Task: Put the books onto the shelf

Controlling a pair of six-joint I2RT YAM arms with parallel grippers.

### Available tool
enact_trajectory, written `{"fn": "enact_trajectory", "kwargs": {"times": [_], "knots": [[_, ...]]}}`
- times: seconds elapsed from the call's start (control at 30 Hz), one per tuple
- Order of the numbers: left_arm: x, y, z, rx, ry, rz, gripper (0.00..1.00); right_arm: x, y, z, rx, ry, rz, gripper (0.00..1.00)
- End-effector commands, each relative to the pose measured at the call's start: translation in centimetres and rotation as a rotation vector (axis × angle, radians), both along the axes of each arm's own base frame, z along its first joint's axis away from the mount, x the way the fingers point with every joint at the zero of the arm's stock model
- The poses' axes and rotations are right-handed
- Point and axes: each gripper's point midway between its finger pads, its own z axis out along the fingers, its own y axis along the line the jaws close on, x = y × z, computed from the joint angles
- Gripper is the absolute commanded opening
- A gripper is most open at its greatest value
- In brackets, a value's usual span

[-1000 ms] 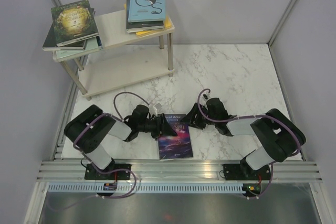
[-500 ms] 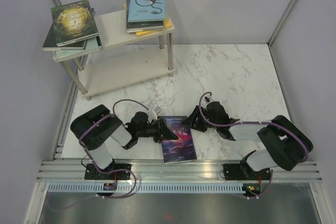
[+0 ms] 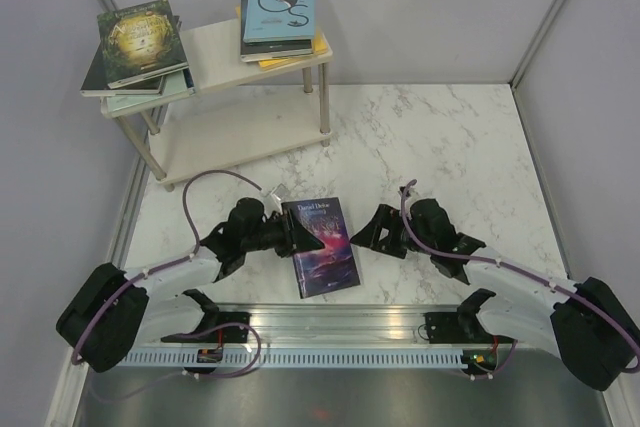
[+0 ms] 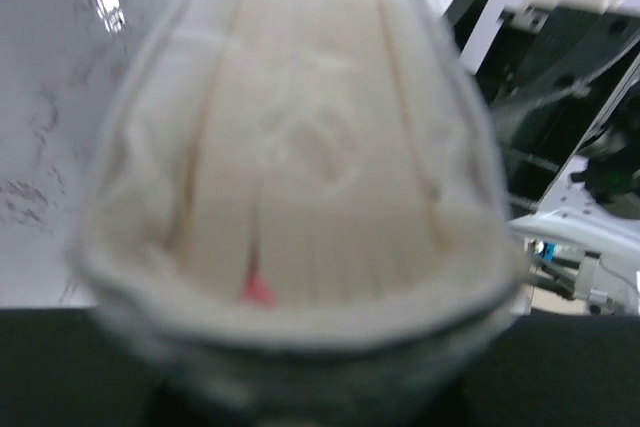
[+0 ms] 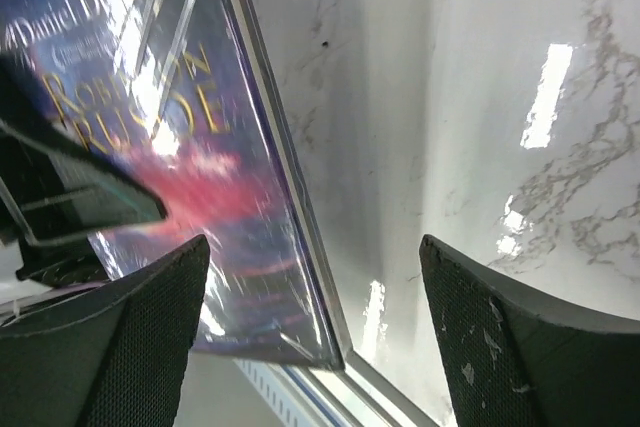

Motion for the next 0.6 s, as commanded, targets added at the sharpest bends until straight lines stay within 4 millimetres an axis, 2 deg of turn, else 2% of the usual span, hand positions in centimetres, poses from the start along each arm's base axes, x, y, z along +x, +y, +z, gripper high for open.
{"fn": "enact_trajectory", "kwargs": {"times": [0.0,0.2,0.37,0.47,0.57], "knots": [[2.1,-0.3,5.4,-0.117,-0.13,-0.011,0.02,-0.9,1.0,1.8,0.112,-0.018,0.044,0.9],[3.1,0.1,9.2,-0.268,-0.122,0.023,0.02,-1.6,2.3,3.9,0.265,-0.031,0.09,0.91],[3.8,0.3,12.4,-0.407,-0.14,0.044,0.02,-1.6,3.0,4.7,0.337,-0.028,0.097,0.91],[4.1,0.3,13.1,-0.45,-0.128,0.055,0.02,-1.4,3.3,5.3,0.356,-0.035,0.099,0.91],[4.4,0.4,12.8,-0.47,-0.105,0.08,0.02,-1.1,3.6,6.6,0.391,-0.05,0.1,0.91]]}}
